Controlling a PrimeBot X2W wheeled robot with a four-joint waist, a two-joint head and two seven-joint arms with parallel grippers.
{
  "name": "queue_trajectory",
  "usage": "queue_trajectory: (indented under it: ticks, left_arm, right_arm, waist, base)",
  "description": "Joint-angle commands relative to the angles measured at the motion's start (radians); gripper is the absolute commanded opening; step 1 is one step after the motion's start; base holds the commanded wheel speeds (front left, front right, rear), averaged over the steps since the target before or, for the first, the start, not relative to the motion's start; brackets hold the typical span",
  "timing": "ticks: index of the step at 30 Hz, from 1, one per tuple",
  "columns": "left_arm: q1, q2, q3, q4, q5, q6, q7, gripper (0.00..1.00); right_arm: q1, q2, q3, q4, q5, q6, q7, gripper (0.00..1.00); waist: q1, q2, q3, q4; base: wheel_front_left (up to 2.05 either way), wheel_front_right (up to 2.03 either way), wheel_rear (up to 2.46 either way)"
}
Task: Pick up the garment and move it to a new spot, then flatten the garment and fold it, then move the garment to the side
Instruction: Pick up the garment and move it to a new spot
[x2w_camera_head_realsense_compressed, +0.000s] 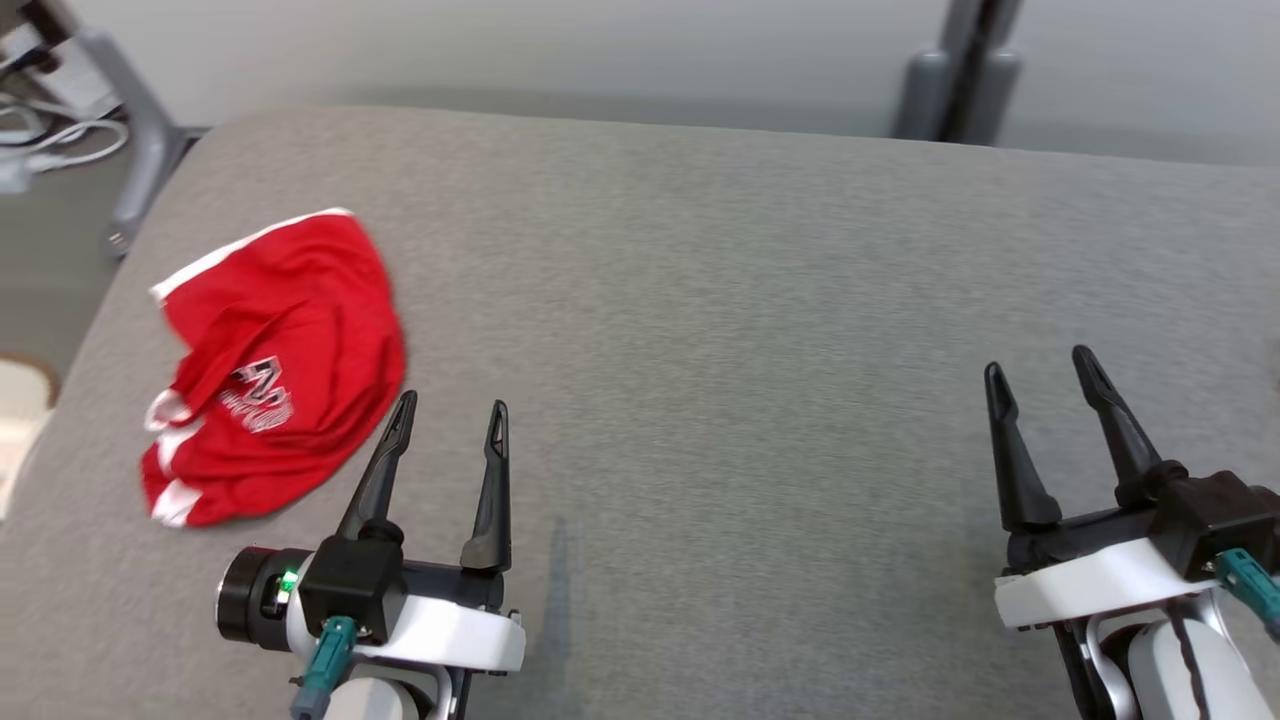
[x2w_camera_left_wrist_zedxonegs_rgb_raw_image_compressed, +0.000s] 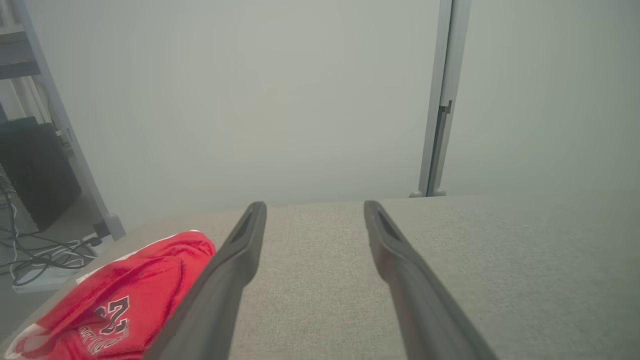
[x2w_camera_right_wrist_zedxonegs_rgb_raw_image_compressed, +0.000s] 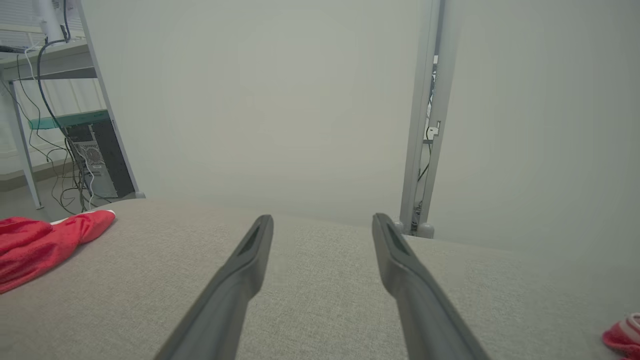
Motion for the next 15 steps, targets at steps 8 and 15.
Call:
queue_trajectory:
  ticks: [8,15]
  left_arm:
    - [0.014,0.003,0.036,-0.007,-0.027,0.022,0.0,1.0]
    - [0.036,0.003,0.043,-0.012,-0.036,0.026,0.0,1.0]
  right_arm:
    - [-0.009,-0.021,0.069,0.003,0.013,0.0,-0.004,1.0]
    - [0.019,-0.025,0.07,0.003,0.026,0.0,-0.004,1.0]
  waist:
    - [0.0,0.0,0.001,0.177]
    - [0.0,0.0,-0.023,0.269]
  base:
    - [0.0,0.0,0.0]
    - [0.0,0.0,0.0]
